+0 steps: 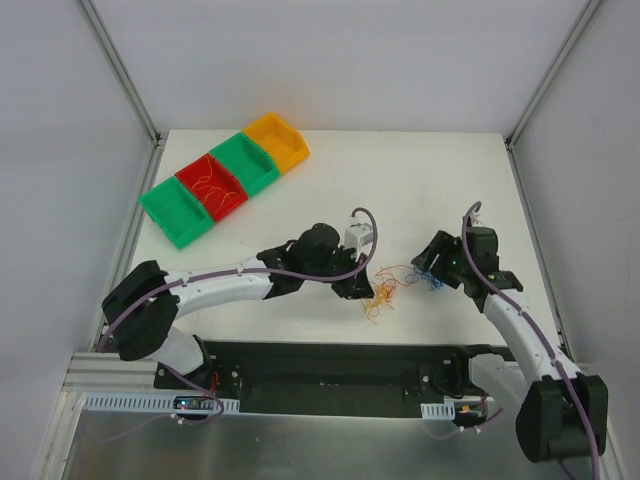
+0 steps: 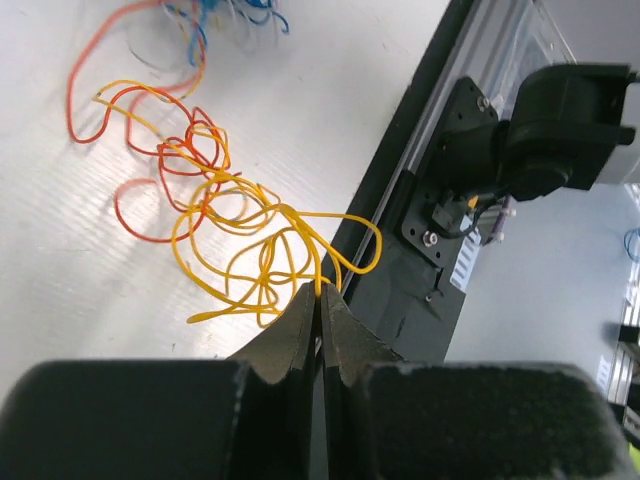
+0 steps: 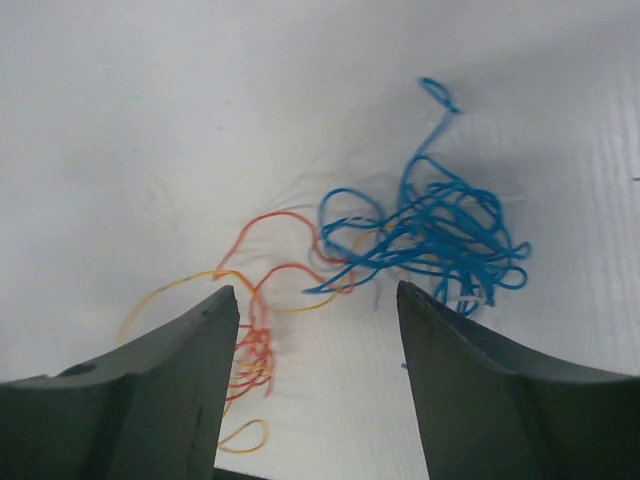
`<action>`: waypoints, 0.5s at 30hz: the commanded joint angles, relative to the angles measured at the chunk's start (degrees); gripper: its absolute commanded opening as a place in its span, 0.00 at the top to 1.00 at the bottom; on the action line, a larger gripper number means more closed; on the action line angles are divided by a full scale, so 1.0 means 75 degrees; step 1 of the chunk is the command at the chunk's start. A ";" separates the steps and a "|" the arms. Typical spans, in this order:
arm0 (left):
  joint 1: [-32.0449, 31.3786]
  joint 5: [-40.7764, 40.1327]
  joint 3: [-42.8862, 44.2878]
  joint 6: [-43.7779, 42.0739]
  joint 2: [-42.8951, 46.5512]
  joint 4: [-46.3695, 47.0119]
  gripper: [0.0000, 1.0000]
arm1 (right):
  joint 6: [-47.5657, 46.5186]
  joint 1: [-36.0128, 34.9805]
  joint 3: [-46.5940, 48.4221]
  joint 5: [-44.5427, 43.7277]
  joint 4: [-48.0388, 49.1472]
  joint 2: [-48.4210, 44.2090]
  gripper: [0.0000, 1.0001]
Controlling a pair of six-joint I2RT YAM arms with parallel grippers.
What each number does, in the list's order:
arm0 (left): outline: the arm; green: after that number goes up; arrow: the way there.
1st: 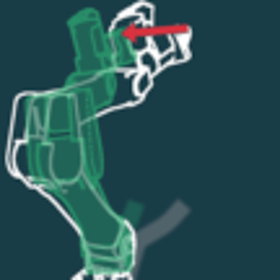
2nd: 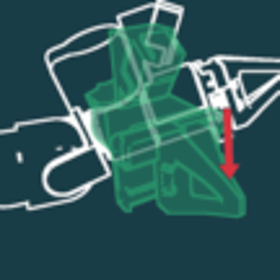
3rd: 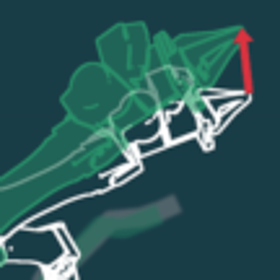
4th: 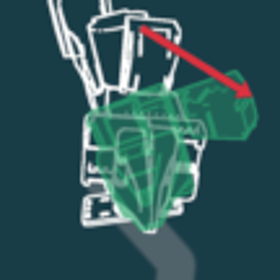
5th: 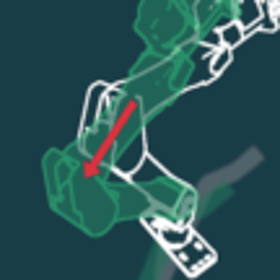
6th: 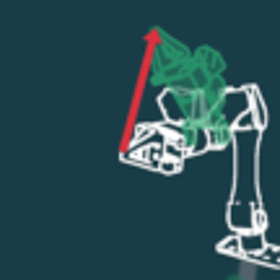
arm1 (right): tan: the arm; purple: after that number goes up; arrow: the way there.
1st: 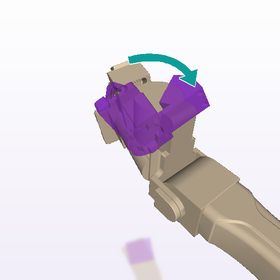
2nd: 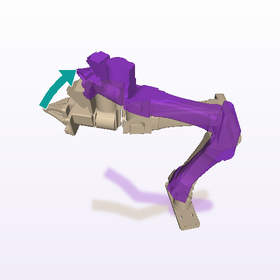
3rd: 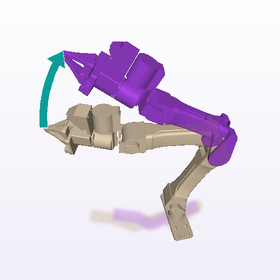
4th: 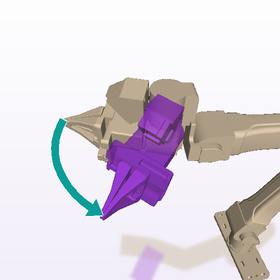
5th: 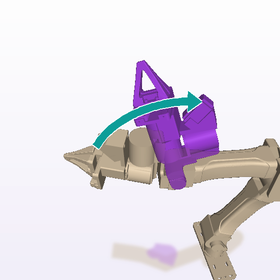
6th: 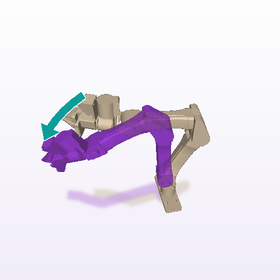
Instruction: Untangle the cables
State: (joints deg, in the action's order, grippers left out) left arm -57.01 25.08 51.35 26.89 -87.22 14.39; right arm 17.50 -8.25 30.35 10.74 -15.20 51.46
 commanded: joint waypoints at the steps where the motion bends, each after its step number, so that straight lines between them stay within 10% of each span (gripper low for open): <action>1: -0.0051 -0.1374 0.1177 -0.0234 0.0649 -0.2195 1.00 | 0.0013 0.0419 0.0464 -0.0313 0.0234 0.1035 0.32; 6: -0.0050 -0.1692 0.2139 -0.0363 0.0298 -0.3171 1.00 | -0.1019 0.0292 -0.0108 0.2011 0.1183 0.0512 0.27; 15: -0.0039 -0.0861 0.3125 -0.0528 -0.0277 -0.3419 1.00 | -0.0248 -0.0667 -0.0929 0.2633 0.3171 0.0226 0.22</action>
State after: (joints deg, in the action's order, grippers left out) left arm -57.01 15.16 70.85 24.38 -87.88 -9.13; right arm 12.62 -9.69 25.04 25.61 -3.73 49.84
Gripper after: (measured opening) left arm 0.007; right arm 0.781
